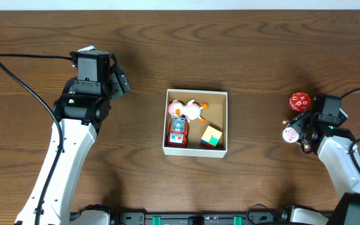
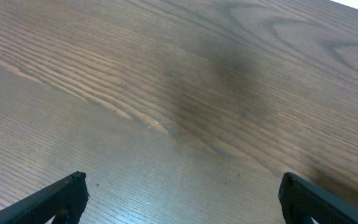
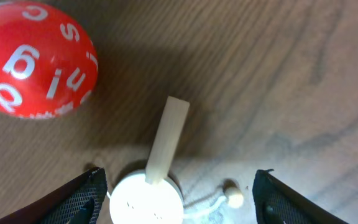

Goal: Pack container
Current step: 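Retract the right gripper to the white stick toy, then grasp the white stick toy by its stick with the right gripper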

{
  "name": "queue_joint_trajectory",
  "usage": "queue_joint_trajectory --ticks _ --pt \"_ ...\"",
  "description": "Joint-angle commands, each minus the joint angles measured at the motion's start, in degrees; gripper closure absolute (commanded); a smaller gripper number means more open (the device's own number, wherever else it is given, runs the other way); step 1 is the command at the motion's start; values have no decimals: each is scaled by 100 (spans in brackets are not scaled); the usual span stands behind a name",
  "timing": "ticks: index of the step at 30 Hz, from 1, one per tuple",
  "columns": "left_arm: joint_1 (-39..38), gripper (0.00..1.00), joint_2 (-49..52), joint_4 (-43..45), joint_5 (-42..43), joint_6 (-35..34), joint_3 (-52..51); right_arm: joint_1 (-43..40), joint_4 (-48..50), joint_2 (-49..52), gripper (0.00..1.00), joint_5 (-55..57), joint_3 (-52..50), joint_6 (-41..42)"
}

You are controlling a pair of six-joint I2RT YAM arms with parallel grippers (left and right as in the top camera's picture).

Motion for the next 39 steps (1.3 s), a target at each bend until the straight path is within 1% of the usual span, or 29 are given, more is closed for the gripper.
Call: queue_joint_trajectory --ticks 1,7,15,18,21,22,30,35,39 --pt "22 2 -72 2 -70 -74 153 -48 155 227 23 98 -61 142" --pt "22 2 -72 2 -70 -74 153 -48 385 748 23 94 -61 433" --pt "22 2 -72 2 -70 -74 153 -48 833 1390 23 83 -61 437" --pt "22 2 -72 2 -70 -74 153 -48 892 1440 28 81 -61 435" --pt "22 2 -72 2 -70 -74 153 -48 894 1438 39 70 -61 376" --pt "22 2 -72 2 -70 -74 153 -48 894 1438 40 50 -61 317" --pt "20 2 -72 2 -70 -74 153 -46 870 1438 45 -385 -59 323" --pt "22 2 -72 2 -70 -74 153 -46 876 1438 45 -765 -59 632" --pt "22 2 -72 2 -70 -74 153 -48 890 1438 47 -901 -59 697"
